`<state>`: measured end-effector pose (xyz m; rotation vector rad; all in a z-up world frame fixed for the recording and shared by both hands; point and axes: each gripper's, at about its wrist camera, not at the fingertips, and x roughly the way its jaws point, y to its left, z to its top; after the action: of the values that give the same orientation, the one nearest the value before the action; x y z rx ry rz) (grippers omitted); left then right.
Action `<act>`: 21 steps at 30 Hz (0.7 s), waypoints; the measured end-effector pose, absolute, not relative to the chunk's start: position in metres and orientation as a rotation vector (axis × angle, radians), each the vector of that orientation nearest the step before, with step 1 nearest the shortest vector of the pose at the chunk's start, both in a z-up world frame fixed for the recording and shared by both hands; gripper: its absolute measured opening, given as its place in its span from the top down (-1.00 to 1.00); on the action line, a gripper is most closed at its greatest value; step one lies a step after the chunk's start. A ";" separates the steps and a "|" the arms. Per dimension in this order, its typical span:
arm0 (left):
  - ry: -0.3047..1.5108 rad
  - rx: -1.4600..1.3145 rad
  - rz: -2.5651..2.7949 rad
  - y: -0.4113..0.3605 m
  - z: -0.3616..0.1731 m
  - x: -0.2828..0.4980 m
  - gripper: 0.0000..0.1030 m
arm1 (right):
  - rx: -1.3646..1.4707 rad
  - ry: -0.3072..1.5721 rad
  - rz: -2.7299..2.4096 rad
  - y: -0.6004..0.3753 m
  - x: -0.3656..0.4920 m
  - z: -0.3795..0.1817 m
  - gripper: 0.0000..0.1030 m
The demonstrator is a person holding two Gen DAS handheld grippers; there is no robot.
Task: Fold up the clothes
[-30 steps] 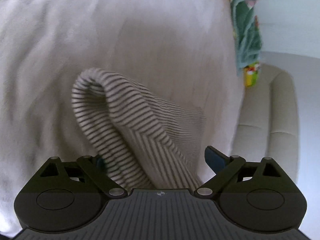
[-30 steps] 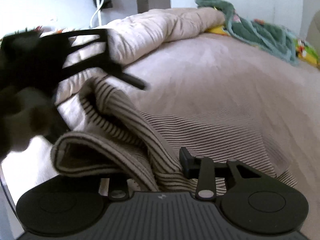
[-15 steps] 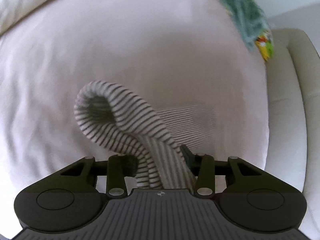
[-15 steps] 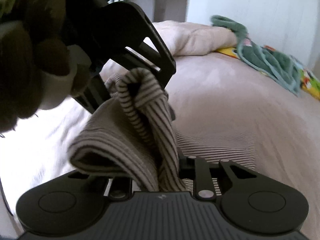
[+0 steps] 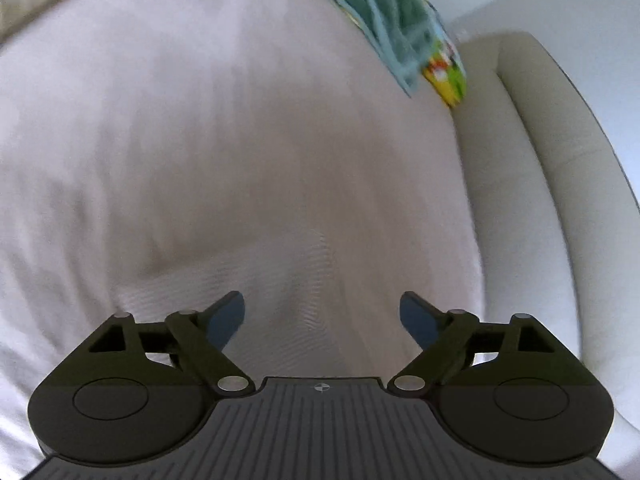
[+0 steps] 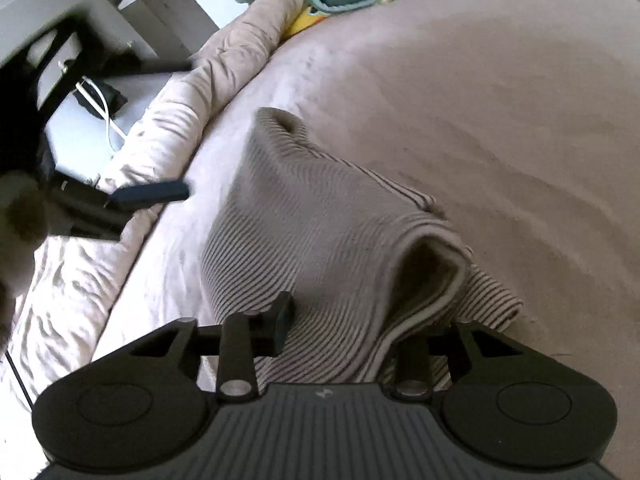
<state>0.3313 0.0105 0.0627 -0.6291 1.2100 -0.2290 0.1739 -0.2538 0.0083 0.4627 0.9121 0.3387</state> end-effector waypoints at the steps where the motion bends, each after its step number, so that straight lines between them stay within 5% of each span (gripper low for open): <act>1: 1.206 -0.638 -0.221 0.016 0.061 0.330 -0.74 | 0.464 0.916 0.341 -0.254 0.178 0.009 0.24; 5: 1.194 -0.670 -0.188 0.037 0.052 0.323 -0.67 | 0.500 0.910 0.310 -0.268 0.169 0.015 -0.19; 7: 1.214 -0.664 -0.175 0.042 0.039 0.318 -0.65 | 0.566 0.900 0.263 -0.276 0.175 0.017 -0.21; 12: 1.235 -0.677 -0.172 0.040 0.018 0.316 -0.44 | 0.677 0.923 0.258 -0.278 0.184 0.016 0.39; 21: 1.207 -0.594 -0.221 0.009 0.028 0.333 -0.45 | 0.426 0.973 0.166 -0.289 0.159 0.029 0.31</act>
<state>0.3327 0.0089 0.0282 -0.5937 1.2072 -0.2213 0.1590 -0.2890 0.0292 0.4262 0.9727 0.1656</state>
